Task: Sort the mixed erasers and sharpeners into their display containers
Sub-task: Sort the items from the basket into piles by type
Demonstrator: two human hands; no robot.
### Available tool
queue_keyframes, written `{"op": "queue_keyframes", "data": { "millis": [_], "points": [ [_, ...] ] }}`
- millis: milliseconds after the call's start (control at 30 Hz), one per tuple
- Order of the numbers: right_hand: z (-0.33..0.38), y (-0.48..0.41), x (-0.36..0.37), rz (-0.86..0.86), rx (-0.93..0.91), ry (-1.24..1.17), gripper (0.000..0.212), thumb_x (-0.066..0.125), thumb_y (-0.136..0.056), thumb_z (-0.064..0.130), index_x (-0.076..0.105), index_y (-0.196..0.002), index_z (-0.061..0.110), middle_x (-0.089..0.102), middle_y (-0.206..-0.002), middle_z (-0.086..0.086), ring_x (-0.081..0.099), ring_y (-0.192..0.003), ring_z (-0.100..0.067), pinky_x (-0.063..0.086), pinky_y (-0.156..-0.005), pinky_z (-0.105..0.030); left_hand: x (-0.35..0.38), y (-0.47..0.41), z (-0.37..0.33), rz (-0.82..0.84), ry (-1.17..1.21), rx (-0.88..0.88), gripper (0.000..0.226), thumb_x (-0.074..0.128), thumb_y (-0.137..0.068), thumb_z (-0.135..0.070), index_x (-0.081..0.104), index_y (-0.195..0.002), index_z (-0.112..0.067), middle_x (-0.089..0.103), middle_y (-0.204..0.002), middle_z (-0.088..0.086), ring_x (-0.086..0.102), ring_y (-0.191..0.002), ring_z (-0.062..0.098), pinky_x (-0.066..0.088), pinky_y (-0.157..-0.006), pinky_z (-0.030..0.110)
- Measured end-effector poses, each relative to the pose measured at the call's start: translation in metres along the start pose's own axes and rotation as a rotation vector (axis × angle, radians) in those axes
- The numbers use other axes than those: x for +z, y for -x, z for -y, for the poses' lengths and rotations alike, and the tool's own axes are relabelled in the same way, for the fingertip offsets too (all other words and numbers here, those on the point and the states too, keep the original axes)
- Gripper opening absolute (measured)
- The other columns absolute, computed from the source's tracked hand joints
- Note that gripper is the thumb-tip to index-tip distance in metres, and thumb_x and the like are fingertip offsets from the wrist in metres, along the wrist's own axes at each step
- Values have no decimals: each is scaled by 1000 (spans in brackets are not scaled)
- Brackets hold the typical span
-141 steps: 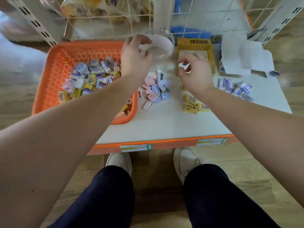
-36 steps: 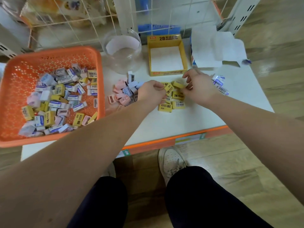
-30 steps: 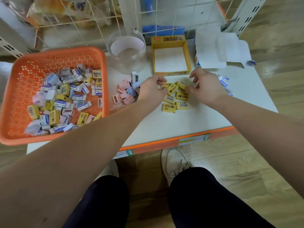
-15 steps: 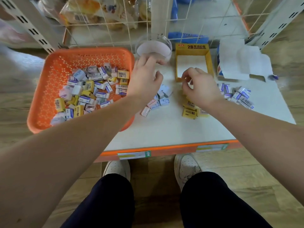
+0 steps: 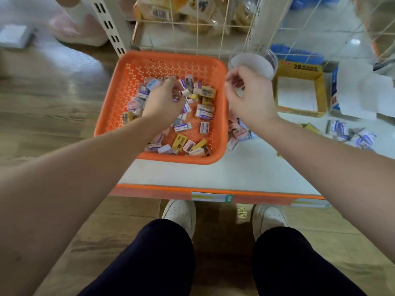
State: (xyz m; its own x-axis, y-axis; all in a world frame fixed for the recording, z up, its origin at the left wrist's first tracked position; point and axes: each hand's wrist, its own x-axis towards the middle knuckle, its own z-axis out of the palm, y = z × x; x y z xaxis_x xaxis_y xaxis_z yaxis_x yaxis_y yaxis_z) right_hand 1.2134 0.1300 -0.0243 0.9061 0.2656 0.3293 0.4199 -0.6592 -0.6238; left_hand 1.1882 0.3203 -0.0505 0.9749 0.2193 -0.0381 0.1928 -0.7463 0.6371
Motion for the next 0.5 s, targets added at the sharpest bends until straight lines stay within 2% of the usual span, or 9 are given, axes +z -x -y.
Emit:
{"op": "queue_keyframes", "data": {
  "millis": [100,167,233,333,500],
  "points": [
    [13,3,15,90,-84,6,15,55,-84,12,63,-96,10,64,-92,-5,57,-86,-17,43,-78,-28,-3,6,18,123,-116,48,22,53,-88,-17,58,-109,-17,60,-114,4,53,-106,24,45,-91,38],
    [16,4,23,177,-115,27,16,57,-84,12,63,-99,11,65,-94,-4,58,-88,-18,44,-79,-29,-3,8,24,208,-253,121,24,53,-87,-19,58,-111,-20,57,-118,4,48,-112,27,40,-98,44],
    [16,6,30,299,-132,103,19,60,-84,15,62,-103,12,66,-99,-5,59,-93,-21,42,-81,-30,-3,9,27,263,-381,192,26,53,-89,-23,57,-115,-21,54,-123,5,43,-118,27,34,-103,44],
    [15,6,39,425,-191,300,22,58,-86,21,62,-107,16,67,-106,-5,56,-102,-27,42,-85,-37,-2,10,29,285,-461,247,31,54,-90,-29,55,-120,-24,51,-128,3,38,-123,26,25,-105,41],
    [23,1,44,469,-151,497,27,52,-88,26,58,-114,26,66,-107,-2,54,-107,-26,35,-86,-36,-1,8,27,230,-472,297,35,57,-88,-33,54,-121,-26,48,-132,0,36,-127,25,18,-111,44]
  ]
}}
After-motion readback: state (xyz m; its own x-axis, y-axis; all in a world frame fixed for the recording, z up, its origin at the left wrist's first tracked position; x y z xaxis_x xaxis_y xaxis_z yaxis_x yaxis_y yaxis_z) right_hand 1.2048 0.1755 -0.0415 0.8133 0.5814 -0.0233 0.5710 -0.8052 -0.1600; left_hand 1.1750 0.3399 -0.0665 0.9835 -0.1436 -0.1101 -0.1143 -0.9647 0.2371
